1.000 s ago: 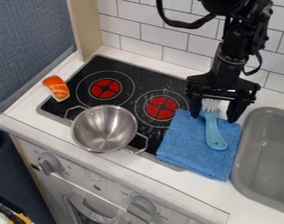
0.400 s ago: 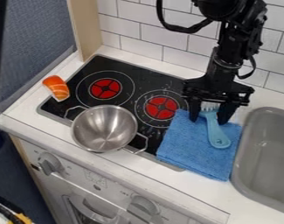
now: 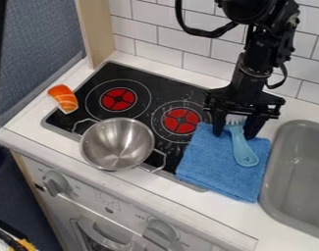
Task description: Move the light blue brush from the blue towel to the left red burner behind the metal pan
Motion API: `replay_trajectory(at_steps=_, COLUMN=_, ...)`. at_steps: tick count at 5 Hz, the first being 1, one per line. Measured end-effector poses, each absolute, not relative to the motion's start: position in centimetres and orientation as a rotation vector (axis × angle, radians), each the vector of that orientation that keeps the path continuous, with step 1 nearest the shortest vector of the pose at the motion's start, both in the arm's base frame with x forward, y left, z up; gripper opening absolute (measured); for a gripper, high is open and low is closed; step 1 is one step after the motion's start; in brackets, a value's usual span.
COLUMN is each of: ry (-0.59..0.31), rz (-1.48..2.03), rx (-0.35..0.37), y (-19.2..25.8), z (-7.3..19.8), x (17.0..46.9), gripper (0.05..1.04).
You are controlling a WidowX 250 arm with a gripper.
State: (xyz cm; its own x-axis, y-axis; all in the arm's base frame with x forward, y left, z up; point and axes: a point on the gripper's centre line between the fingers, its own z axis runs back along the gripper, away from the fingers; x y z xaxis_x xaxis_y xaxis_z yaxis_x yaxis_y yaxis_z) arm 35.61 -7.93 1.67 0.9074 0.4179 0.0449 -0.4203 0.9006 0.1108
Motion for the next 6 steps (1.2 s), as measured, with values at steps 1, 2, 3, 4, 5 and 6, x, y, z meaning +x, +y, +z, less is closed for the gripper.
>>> replay_trajectory(at_steps=1, ry=-0.021, rz=0.422, rx=0.111, y=-8.0, z=3.2, x=35.5, gripper=0.714)
replay_trajectory(at_steps=2, ry=-0.047, rz=0.430, rx=0.083, y=-7.5, z=5.3, x=36.4, gripper=0.714)
replay_trajectory(at_steps=3, ry=-0.055, rz=0.451, rx=0.080, y=-6.4, z=6.7, x=36.4, gripper=0.714)
replay_trajectory(at_steps=4, ry=-0.052, rz=0.486, rx=0.091, y=-4.5, z=7.6, x=36.3, gripper=0.714)
replay_trajectory(at_steps=5, ry=-0.044, rz=0.517, rx=0.127, y=-1.8, z=7.9, x=36.3, gripper=0.714)
replay_trajectory(at_steps=6, ry=-0.028, rz=0.504, rx=0.134, y=1.0, z=7.4, x=37.3, gripper=0.714)
